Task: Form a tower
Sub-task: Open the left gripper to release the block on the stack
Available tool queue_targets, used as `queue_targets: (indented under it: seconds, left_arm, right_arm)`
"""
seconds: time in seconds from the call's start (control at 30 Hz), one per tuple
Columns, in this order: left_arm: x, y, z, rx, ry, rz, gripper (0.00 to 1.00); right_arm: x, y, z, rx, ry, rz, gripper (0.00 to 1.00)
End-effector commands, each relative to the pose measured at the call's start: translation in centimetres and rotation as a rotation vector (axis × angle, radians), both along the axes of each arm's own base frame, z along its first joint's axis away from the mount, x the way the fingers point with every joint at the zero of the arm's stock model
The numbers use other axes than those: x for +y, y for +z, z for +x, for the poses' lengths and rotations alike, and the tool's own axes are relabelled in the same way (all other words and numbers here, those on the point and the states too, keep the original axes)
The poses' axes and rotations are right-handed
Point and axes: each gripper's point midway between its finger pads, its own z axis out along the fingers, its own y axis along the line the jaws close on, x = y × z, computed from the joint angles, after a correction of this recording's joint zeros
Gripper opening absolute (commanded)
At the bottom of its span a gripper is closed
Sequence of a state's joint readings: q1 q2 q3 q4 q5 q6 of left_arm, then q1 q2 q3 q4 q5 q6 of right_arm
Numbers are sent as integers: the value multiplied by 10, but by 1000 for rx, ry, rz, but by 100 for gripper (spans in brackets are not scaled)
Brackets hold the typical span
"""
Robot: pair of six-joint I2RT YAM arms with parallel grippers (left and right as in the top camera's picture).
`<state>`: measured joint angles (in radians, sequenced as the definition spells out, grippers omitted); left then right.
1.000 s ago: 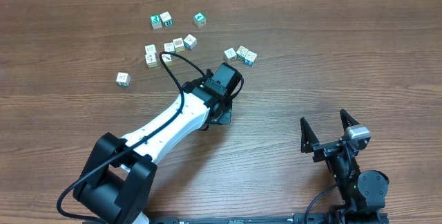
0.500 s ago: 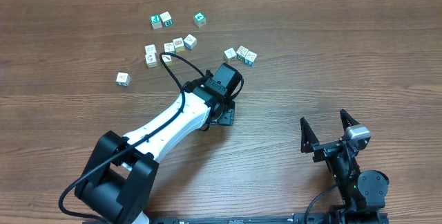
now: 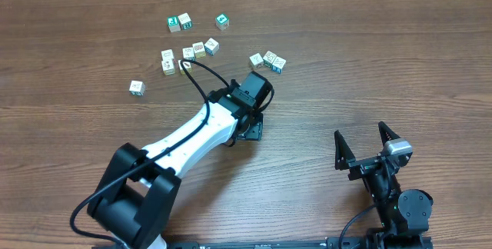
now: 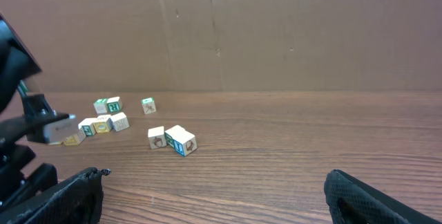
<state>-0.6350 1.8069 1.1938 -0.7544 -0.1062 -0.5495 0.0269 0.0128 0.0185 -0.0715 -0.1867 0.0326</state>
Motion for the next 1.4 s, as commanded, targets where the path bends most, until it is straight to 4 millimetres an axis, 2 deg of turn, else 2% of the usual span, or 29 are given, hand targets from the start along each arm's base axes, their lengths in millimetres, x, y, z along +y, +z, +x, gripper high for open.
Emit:
queue_targets:
  seconds: [0.0,0.1,0.2,0.3,0.47,0.6,0.8,1.2,1.37]
  left_arm:
    - [-4,-12,2,17,27,16,69]
    - [-3,-18,3,25,32,22,68]
    - [-4,-19,3,25,32,21,62]
    - [-3,-19,5,16,34,24,51]
    - [0,-18,8,1,45,38,47]
    - [2,-18,9,-8,69,47,38]
    - [3,-17,10,-13,113,42,36]
    - [3,-18,10,-14,116,39,25]
    - [2,-17,10,-13,116,38,24]
  right_arm:
    - [0,-2,0,-3,-2,-4,100]
    - [0,-2,0,-3,-2,-4,100]
    - [0,-2,0,-3,-2,-4,100]
    - [0,-2,0,-3,-2,-4,100]
    - [0,-2,0,-3,-2,-4,100]
    - [0,-2,0,-3,-2,-4,100]
    - [0,-2,0,-3,-2,-4,100]
    - [0,-2,0,-3,-2,-4,100]
    - [0,-2,0,-3,-2,-4,100]
